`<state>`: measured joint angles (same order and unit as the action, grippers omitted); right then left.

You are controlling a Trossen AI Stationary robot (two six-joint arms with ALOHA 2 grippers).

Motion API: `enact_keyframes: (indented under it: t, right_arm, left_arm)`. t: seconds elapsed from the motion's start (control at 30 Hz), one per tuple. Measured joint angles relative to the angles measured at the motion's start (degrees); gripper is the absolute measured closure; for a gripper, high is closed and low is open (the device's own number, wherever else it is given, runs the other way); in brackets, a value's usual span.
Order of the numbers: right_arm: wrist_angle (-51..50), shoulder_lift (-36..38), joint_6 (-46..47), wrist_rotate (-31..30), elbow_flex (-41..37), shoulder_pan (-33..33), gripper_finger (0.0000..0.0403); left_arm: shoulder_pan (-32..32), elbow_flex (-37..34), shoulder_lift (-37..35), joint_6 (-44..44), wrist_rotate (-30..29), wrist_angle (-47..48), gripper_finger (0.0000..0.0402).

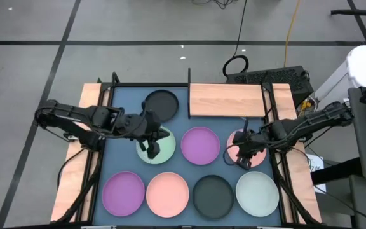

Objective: Place and stack plates onto a shelf
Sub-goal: Put the top orange plate on the shelf

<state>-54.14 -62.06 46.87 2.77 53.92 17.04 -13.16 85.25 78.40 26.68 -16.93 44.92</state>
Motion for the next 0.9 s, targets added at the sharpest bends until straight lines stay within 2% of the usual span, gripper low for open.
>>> enact_keyframes:
  t: [0.27, 0.4, 0.6, 0.77, 0.9]
  right_arm:
    - [12.71, 0.0, 9.91, 9.09, -13.32, -0.04, 0.0345]
    - [20.28, 0.0, 12.86, 12.54, -17.13, 0.03, 0.0309]
    - [20.49, 0.0, 11.92, 8.43, -17.34, 0.07, 0.0239]
    - [17.06, -0.95, 12.51, 6.16, -17.37, 0.07, 0.0198]
    - [17.23, -2.51, 21.89, 1.21, -17.37, 0.07, 0.0176]
  left_arm:
    - [-0.09, -0.07, 1.01, 8.46, -1.37, 0.45, 0.0396]
    - [-0.05, -0.02, 1.61, 12.57, -1.57, 0.39, 0.0396]
    - [0.12, -0.02, 2.3, 14.3, -1.63, 0.35, 0.0396]
    - [0.87, 0.02, 2.93, 12.53, -2.03, 0.21, 0.0396]
    - [1.41, -0.04, 3.1, 10.75, -2.16, 0.25, 0.0396]
